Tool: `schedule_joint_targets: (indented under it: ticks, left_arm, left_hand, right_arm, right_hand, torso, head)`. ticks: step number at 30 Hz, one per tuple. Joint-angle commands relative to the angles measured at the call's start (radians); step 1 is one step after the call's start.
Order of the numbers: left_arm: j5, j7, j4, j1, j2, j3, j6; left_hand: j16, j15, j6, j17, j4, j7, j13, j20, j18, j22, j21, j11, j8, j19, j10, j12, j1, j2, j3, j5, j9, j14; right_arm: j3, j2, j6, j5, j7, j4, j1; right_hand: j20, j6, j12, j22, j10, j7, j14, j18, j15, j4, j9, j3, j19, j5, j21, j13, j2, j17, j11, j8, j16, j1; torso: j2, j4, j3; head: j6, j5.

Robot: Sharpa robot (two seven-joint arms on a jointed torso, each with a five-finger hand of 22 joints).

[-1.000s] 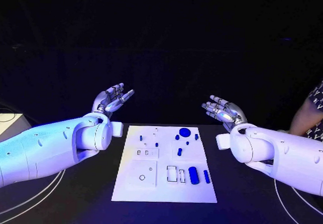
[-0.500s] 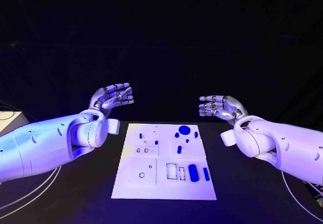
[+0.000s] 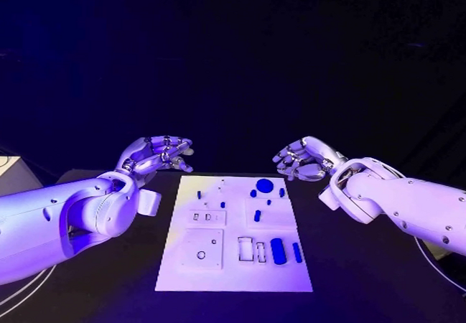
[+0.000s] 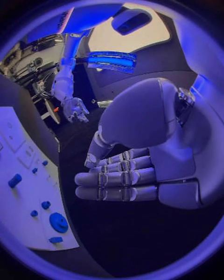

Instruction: Assemble the parts on the task board

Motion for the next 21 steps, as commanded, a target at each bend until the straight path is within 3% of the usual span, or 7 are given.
schedule_joint_targets:
  ticks: [1, 7, 9, 10, 11, 17, 21]
  left_arm:
    - [-0.036, -0.018, 0.056, 0.002, -0.028, 0.003, 0.092]
    - [-0.054, -0.028, 0.113, 0.005, -0.065, 0.011, 0.106]
    - [-0.057, -0.031, 0.123, 0.005, -0.073, 0.015, 0.108]
    - [-0.058, -0.032, 0.128, 0.006, -0.075, 0.017, 0.109]
    - [-0.06, -0.033, 0.134, 0.006, -0.078, 0.02, 0.111]
    - [-0.076, -0.039, 0.15, 0.009, -0.079, 0.027, 0.119]
    - [-0.081, -0.041, 0.158, 0.012, -0.08, 0.03, 0.119]
  left_hand:
    - [0.062, -0.006, -0.008, 0.051, -0.004, -0.002, 0.0, -0.005, 0.0, 0.028, 0.044, 0.001, -0.006, 0.001, 0.005, -0.009, -0.009, -0.006, 0.01, 0.003, 0.005, 0.001]
    - [0.162, -0.009, -0.008, 0.141, -0.009, -0.005, 0.009, -0.011, 0.002, 0.095, 0.15, -0.003, -0.011, 0.013, 0.016, -0.014, -0.026, -0.011, 0.021, 0.003, 0.02, -0.018]
    - [0.183, -0.01, -0.006, 0.16, -0.011, -0.005, 0.014, -0.012, 0.002, 0.114, 0.18, -0.005, -0.011, 0.009, 0.02, -0.013, -0.03, -0.011, 0.025, 0.002, 0.025, -0.022]
    - [0.187, -0.009, -0.006, 0.165, -0.012, -0.006, 0.016, -0.013, 0.003, 0.118, 0.187, -0.005, -0.011, 0.008, 0.021, -0.012, -0.031, -0.011, 0.026, 0.003, 0.026, -0.023]
    - [0.196, -0.011, -0.004, 0.173, -0.013, -0.007, 0.018, -0.013, 0.003, 0.127, 0.201, -0.006, -0.011, 0.009, 0.022, -0.011, -0.032, -0.011, 0.027, 0.003, 0.029, -0.023]
    - [0.208, -0.011, -0.006, 0.183, -0.013, -0.007, 0.022, -0.013, 0.003, 0.141, 0.223, -0.006, -0.013, 0.007, 0.02, -0.012, -0.037, -0.013, 0.029, 0.003, 0.032, -0.023]
    - [0.211, -0.01, -0.009, 0.187, -0.011, -0.006, 0.023, -0.013, 0.003, 0.148, 0.233, -0.005, -0.014, 0.007, 0.017, -0.013, -0.042, -0.014, 0.029, 0.003, 0.033, -0.025]
  right_arm:
    - [0.001, 0.003, 0.042, -0.264, -0.102, 0.001, 0.009]
    - [0.001, 0.025, 0.067, -0.396, -0.155, -0.021, 0.021]
    - [0.002, 0.035, 0.071, -0.436, -0.174, -0.029, 0.024]
    - [0.002, 0.04, 0.074, -0.454, -0.183, -0.033, 0.026]
    - [0.002, 0.048, 0.08, -0.476, -0.196, -0.038, 0.027]
    - [0.002, 0.078, 0.097, -0.552, -0.246, -0.059, 0.029]
    - [0.002, 0.1, 0.098, -0.588, -0.274, -0.077, 0.029]
  right_hand:
    - [-0.013, 0.02, -0.003, 0.049, 0.025, -0.009, 0.057, 0.011, -0.016, 0.004, 0.003, 0.002, 0.028, 0.001, 0.074, 0.003, -0.01, 0.065, -0.013, -0.009, 0.069, 0.0]
    - [-0.021, 0.032, -0.001, 0.161, 0.043, -0.017, 0.074, 0.01, -0.024, 0.025, 0.018, 0.064, 0.08, 0.0, 0.212, 0.009, -0.047, 0.281, -0.026, -0.036, 0.338, -0.028]
    - [-0.019, 0.03, -0.003, 0.286, 0.035, -0.017, 0.077, -0.008, -0.022, 0.034, 0.025, 0.078, 0.121, 0.001, 0.309, 0.008, -0.056, 0.413, -0.023, -0.042, 0.477, -0.036]
    - [-0.019, 0.03, -0.003, 0.286, 0.035, -0.017, 0.077, -0.008, -0.022, 0.034, 0.025, 0.078, 0.121, 0.001, 0.309, 0.008, -0.056, 0.413, -0.023, -0.042, 0.477, -0.036]
    - [-0.016, 0.02, -0.003, 0.422, 0.017, -0.018, 0.098, -0.029, -0.02, 0.042, 0.029, 0.09, 0.173, 0.002, 0.414, 0.004, -0.063, 0.546, -0.021, -0.049, 0.616, -0.043]
    - [-0.003, 0.001, -0.005, 0.539, -0.037, -0.015, 0.094, -0.046, -0.008, 0.061, 0.04, 0.11, 0.207, -0.008, 0.5, -0.003, -0.08, 0.649, -0.01, -0.06, 0.735, -0.058]
    - [0.0, -0.002, -0.004, 0.57, -0.045, -0.015, 0.095, -0.05, -0.007, 0.065, 0.044, 0.116, 0.217, -0.009, 0.524, -0.003, -0.084, 0.681, -0.009, -0.061, 0.771, -0.059]
  torso:
    - [0.032, 0.0101, -0.0034]
    - [0.066, 0.0219, -0.0058]
    - [0.078, 0.0258, -0.0055]
    - [0.083, 0.0282, -0.0055]
    - [0.091, 0.0316, -0.0058]
    - [0.114, 0.0474, -0.0065]
    - [0.126, 0.0531, -0.005]
  head:
    - [0.012, -0.008]
    - [0.02, -0.013]
    - [0.023, -0.014]
    - [0.025, -0.016]
    - [0.027, -0.019]
    - [0.028, -0.036]
    - [0.032, -0.034]
